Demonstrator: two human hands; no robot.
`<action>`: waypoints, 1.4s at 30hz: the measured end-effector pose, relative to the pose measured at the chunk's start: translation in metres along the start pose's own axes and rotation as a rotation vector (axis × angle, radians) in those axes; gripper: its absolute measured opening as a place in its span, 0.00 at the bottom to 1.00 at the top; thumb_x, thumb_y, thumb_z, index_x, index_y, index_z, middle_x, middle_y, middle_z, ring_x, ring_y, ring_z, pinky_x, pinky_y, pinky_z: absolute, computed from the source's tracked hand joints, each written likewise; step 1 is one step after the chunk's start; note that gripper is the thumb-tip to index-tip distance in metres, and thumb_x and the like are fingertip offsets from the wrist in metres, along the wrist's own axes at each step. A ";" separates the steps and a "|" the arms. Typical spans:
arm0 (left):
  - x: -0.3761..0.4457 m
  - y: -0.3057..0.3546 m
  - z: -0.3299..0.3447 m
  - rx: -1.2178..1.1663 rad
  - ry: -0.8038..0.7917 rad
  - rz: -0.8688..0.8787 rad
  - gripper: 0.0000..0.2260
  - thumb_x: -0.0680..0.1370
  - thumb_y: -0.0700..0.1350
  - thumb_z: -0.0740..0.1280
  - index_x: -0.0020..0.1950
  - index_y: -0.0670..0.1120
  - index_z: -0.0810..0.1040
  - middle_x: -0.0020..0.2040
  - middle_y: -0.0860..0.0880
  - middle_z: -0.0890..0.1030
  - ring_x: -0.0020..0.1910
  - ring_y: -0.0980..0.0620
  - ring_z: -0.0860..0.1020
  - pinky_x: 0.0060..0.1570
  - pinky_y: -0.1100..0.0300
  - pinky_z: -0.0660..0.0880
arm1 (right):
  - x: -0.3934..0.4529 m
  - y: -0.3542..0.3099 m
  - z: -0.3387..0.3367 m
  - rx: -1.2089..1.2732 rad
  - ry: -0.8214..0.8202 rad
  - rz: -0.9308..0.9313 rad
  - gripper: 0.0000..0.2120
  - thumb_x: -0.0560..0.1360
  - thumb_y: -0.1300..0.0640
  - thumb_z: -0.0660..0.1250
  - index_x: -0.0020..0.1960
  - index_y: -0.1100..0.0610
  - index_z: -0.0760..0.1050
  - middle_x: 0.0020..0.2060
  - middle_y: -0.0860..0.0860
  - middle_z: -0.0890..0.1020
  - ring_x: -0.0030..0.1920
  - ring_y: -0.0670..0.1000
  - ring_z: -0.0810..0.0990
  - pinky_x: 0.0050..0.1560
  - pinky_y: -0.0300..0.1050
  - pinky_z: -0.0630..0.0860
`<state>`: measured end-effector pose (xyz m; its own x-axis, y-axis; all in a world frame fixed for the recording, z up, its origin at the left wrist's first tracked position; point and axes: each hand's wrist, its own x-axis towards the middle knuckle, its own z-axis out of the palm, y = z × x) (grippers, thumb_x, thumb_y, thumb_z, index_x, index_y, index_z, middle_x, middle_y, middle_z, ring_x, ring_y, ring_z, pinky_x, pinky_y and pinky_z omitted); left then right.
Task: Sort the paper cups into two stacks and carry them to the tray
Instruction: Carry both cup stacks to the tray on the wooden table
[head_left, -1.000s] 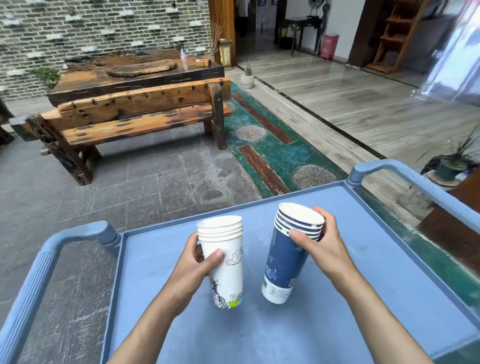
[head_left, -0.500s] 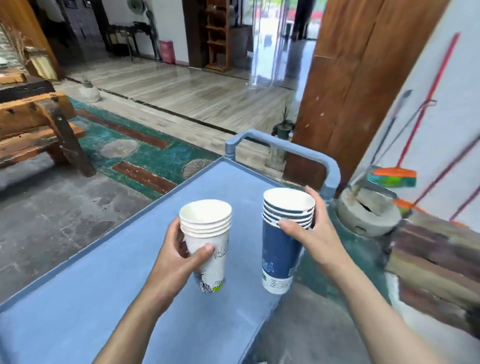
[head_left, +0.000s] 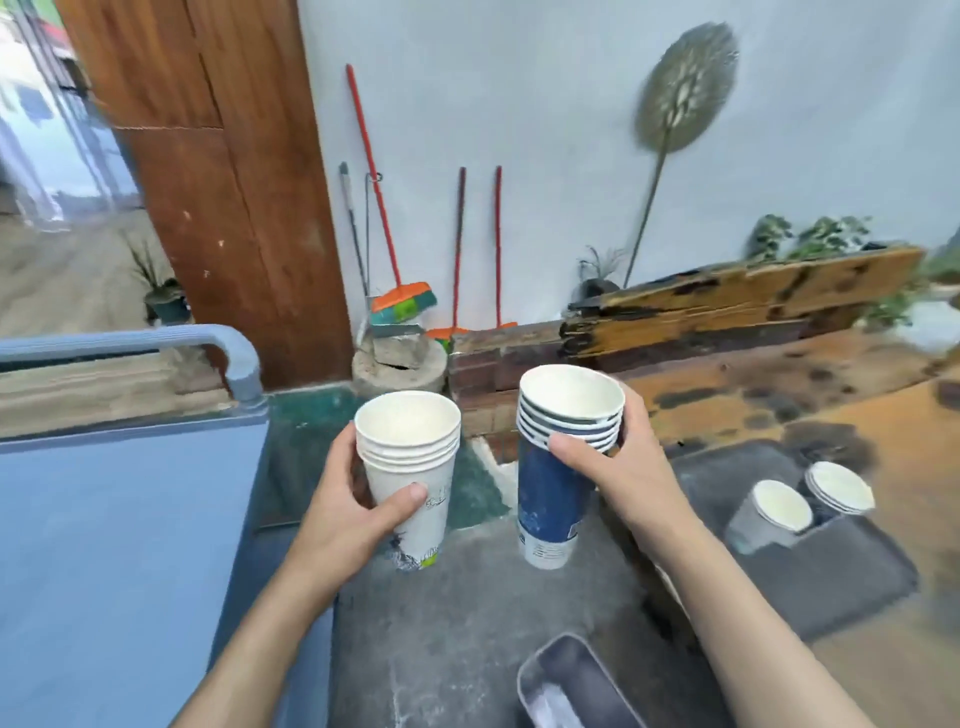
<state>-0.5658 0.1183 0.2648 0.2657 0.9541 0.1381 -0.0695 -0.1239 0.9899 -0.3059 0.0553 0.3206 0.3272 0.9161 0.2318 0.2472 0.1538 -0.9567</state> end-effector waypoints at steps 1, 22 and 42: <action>0.008 -0.002 0.027 -0.010 -0.046 0.004 0.36 0.61 0.50 0.77 0.68 0.56 0.69 0.62 0.62 0.81 0.62 0.62 0.77 0.58 0.64 0.75 | -0.004 0.004 -0.028 -0.006 0.044 0.009 0.38 0.56 0.40 0.77 0.63 0.39 0.66 0.58 0.35 0.76 0.58 0.34 0.76 0.54 0.35 0.74; 0.059 -0.028 0.452 0.042 -0.425 0.008 0.36 0.62 0.54 0.80 0.66 0.66 0.69 0.65 0.64 0.77 0.65 0.60 0.75 0.61 0.57 0.73 | -0.034 0.089 -0.434 -0.032 0.515 0.061 0.38 0.58 0.40 0.78 0.64 0.40 0.67 0.58 0.37 0.77 0.58 0.38 0.77 0.53 0.41 0.75; 0.100 -0.194 0.563 0.214 -0.271 -0.069 0.42 0.57 0.57 0.80 0.65 0.71 0.64 0.62 0.73 0.73 0.63 0.70 0.70 0.57 0.68 0.66 | 0.068 0.256 -0.466 -0.030 0.572 -0.025 0.44 0.59 0.42 0.77 0.70 0.42 0.61 0.65 0.38 0.71 0.66 0.41 0.71 0.61 0.40 0.71</action>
<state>0.0159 0.0839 0.1052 0.5104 0.8587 0.0459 0.1534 -0.1434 0.9777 0.2050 -0.0159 0.1734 0.7606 0.5645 0.3206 0.2843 0.1543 -0.9462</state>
